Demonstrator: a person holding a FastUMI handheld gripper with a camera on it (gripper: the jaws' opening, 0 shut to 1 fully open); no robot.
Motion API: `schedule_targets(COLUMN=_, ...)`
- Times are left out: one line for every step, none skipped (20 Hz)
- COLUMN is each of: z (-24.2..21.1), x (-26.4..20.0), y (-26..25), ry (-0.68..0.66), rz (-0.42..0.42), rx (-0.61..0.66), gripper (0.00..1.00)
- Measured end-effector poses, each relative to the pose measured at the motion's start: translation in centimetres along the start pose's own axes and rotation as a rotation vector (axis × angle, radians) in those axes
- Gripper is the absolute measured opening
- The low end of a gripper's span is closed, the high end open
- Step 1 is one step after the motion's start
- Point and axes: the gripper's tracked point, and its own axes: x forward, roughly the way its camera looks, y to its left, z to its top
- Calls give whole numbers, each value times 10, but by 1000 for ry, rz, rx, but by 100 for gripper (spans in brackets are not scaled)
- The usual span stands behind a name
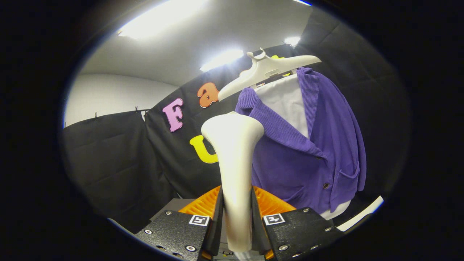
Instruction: Iron the clothes twice with a garment steamer, once on the left side and once on the right side.
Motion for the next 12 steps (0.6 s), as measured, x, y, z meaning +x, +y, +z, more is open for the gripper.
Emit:
schedule_targets(z=4, x=8, y=-8, ry=-14, rz=-26, rx=-5, gripper=39)
schedule_targets(z=7, x=15, y=-16, ry=-24, rz=-53, rx=-11, gripper=39)
schedule_targets(z=7, x=24, y=-25, ry=-26, rz=-82, rx=-22, gripper=40)
schedule_targets(z=6, x=30, y=-32, ry=-21, rz=-103, rx=-28, gripper=39)
schedule_targets(z=2, x=35, y=-38, ry=-12, rz=-119, rx=-30, gripper=40)
schedule_targets(z=-2, x=39, y=-42, ry=-3, rz=-131, rx=-31, gripper=40)
schedule_targets(z=-9, x=43, y=-46, ry=9, rz=-137, rx=-33, gripper=40)
schedule_targets(z=-17, x=47, y=-50, ry=25, rz=-141, rx=-33, gripper=40)
schedule_targets(z=-25, x=49, y=-52, ry=40, rz=-144, rx=-32, gripper=40)
schedule_targets(z=-34, x=50, y=-56, ry=60, rz=-149, rx=-32, gripper=40)
schedule_targets(z=-43, x=51, y=-59, ry=78, rz=-153, rx=-35, gripper=40)
schedule_targets(z=-51, x=51, y=-60, ry=94, rz=-158, rx=-34, gripper=40)
